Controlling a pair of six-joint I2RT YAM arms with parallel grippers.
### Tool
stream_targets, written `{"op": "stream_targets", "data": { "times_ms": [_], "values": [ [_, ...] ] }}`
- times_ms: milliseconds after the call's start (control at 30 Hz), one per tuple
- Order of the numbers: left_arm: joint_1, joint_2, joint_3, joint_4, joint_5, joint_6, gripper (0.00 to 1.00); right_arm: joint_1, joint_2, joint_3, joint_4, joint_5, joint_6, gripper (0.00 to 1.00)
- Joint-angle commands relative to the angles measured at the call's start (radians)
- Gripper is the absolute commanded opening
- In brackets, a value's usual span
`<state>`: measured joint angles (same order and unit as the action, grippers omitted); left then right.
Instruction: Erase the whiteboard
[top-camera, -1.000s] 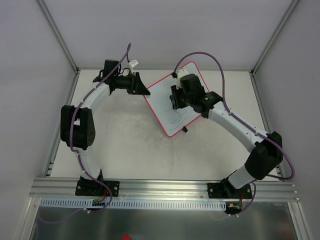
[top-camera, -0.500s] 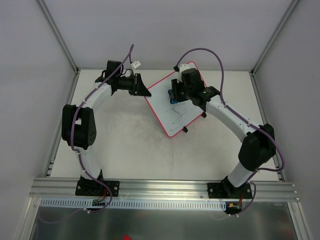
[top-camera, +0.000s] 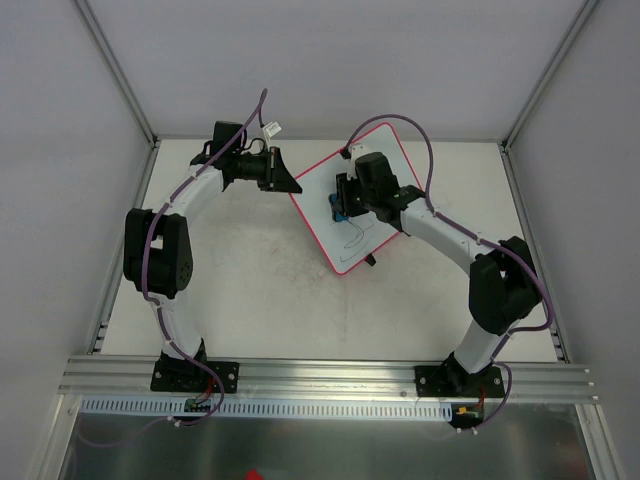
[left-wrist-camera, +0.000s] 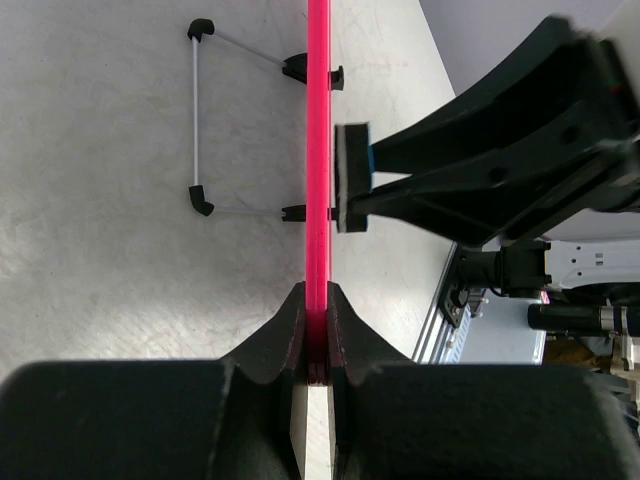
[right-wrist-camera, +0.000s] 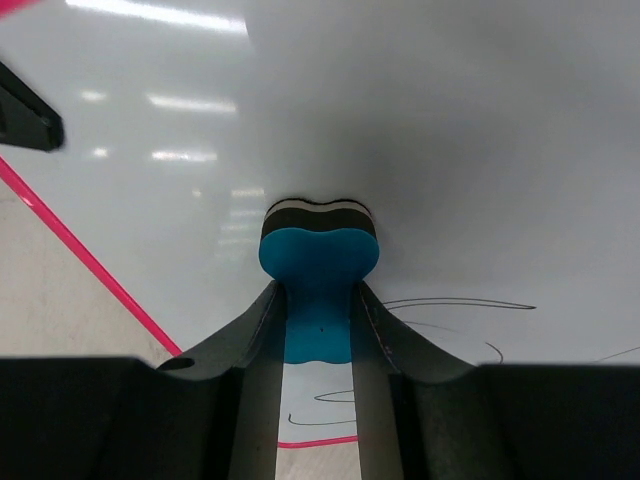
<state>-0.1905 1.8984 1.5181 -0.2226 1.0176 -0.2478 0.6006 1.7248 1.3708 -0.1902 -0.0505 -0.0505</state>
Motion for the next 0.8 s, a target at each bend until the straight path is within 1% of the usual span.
{"op": "stream_targets", "data": {
  "times_ms": [0, 167, 333, 633, 733, 767],
  "values": [
    [-0.015, 0.013, -0.001, 0.022, 0.058, 0.030, 0.00, 0.025, -0.059, -0.074, 0.106, -0.012, 0.011, 0.00],
    [-0.015, 0.014, -0.003, 0.020, 0.073, 0.050, 0.00, 0.057, -0.090, -0.177, 0.182, 0.014, -0.025, 0.00],
    [-0.015, 0.024, 0.004, 0.020, 0.082, 0.050, 0.00, 0.083, -0.099, -0.214, 0.244, 0.018, -0.046, 0.00],
    [-0.015, 0.022, 0.010, 0.022, 0.084, 0.042, 0.00, 0.131, -0.090, -0.228, 0.247, 0.024, -0.083, 0.00],
    [-0.015, 0.014, 0.008, 0.022, 0.073, 0.044, 0.00, 0.140, -0.094, -0.245, 0.245, 0.043, -0.084, 0.00],
    [-0.015, 0.014, 0.010, 0.022, 0.073, 0.047, 0.00, 0.140, -0.093, -0.246, 0.244, 0.084, -0.075, 0.00]
  ]
}}
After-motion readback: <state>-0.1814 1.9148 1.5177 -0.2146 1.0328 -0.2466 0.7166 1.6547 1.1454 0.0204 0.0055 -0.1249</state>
